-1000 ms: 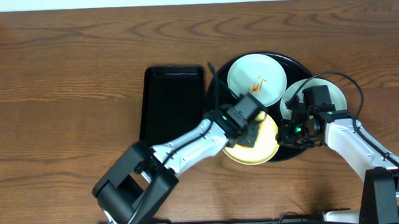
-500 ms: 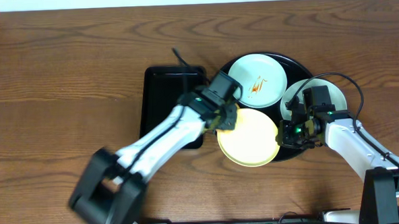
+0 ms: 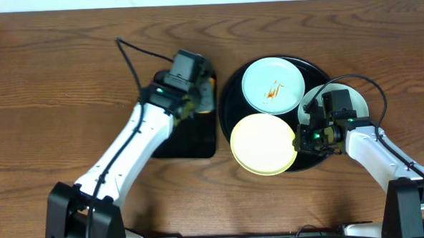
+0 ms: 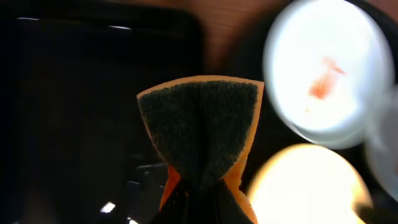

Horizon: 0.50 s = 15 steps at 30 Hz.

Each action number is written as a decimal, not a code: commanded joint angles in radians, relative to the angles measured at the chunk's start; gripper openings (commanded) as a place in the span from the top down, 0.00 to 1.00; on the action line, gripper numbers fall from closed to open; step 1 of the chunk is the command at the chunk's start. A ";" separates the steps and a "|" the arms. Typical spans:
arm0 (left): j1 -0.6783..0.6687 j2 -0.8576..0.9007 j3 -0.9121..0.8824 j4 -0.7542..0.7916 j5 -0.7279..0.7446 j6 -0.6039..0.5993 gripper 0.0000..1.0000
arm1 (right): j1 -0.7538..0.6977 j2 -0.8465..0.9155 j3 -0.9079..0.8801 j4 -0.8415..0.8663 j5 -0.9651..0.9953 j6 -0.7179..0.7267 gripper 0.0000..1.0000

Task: Clean dirty plates on tray and stack at the side
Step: 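Wipe the yellow plate with the sponge held in the left gripper, then lift the yellow plate with the right gripper and carry it right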

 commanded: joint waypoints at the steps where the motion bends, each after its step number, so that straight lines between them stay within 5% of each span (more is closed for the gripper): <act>1: 0.059 0.013 0.008 -0.004 -0.059 0.025 0.92 | 0.009 -0.014 0.006 0.010 -0.040 -0.032 0.99; 8: 0.154 0.033 0.005 -0.011 -0.076 0.050 0.92 | 0.009 -0.167 0.017 0.004 0.024 -0.047 0.99; 15: 0.177 0.035 -0.019 -0.002 -0.072 0.084 0.93 | 0.010 -0.357 0.020 0.019 0.365 -0.091 0.99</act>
